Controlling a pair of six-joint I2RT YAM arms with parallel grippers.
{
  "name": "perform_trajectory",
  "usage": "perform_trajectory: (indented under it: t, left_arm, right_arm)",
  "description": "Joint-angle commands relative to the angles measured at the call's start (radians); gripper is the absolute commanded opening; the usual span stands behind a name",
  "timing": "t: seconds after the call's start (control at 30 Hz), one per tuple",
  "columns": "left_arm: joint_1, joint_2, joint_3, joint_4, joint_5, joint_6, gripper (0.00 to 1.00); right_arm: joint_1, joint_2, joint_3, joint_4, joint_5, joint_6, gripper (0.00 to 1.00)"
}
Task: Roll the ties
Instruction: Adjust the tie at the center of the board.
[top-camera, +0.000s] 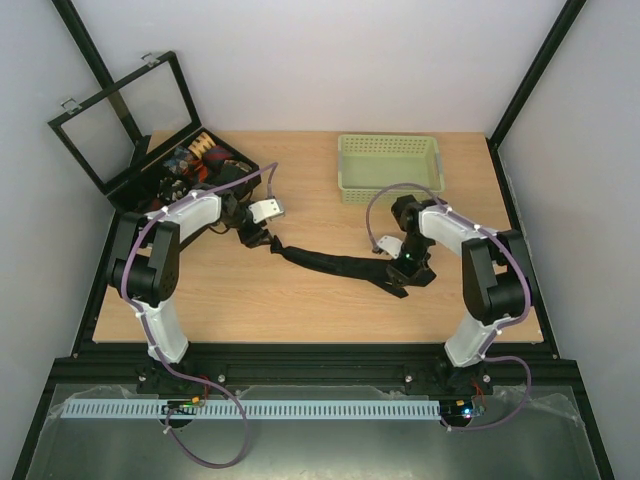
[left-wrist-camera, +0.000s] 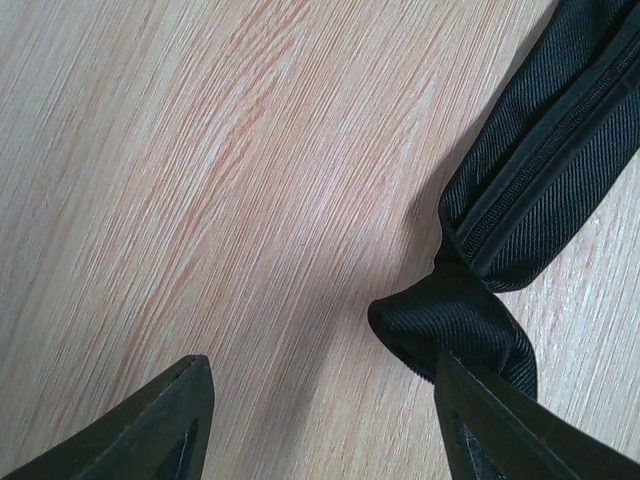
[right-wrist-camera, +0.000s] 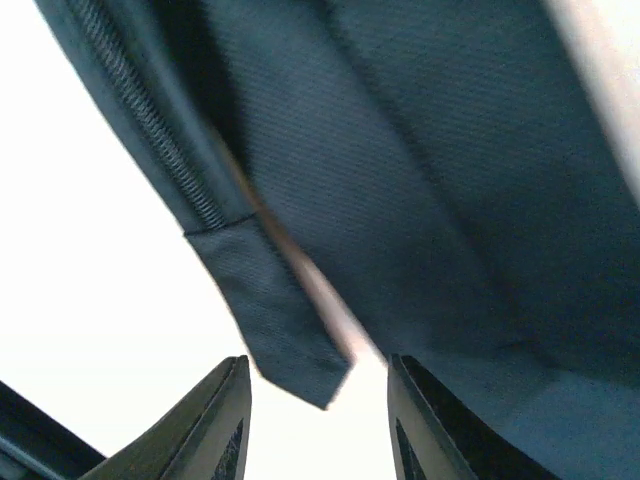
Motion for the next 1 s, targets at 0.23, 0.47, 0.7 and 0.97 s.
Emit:
perform_trajectory:
  t: [0.23, 0.47, 0.7, 0.97]
  left_arm:
    - [0.007, 0.017, 0.028, -0.033, 0.011, 0.013, 0.64]
    - [0.008, 0.019, 0.027, -0.03, 0.007, 0.009, 0.64]
    - [0.007, 0.032, 0.039, -0.024, 0.01, -0.002, 0.64]
    - [0.007, 0.038, 0.046, -0.019, 0.011, -0.008, 0.64]
  right_arm:
    - [0.052, -0.023, -0.148, 0.086, 0.041, 0.097, 0.34]
    - [0.063, -0.018, -0.197, 0.117, 0.101, 0.092, 0.08]
    - [0.063, -0.051, -0.047, -0.002, 0.087, 0.058, 0.01]
    - [0.062, -0.03, 0.024, -0.018, 0.137, -0.034, 0.01]
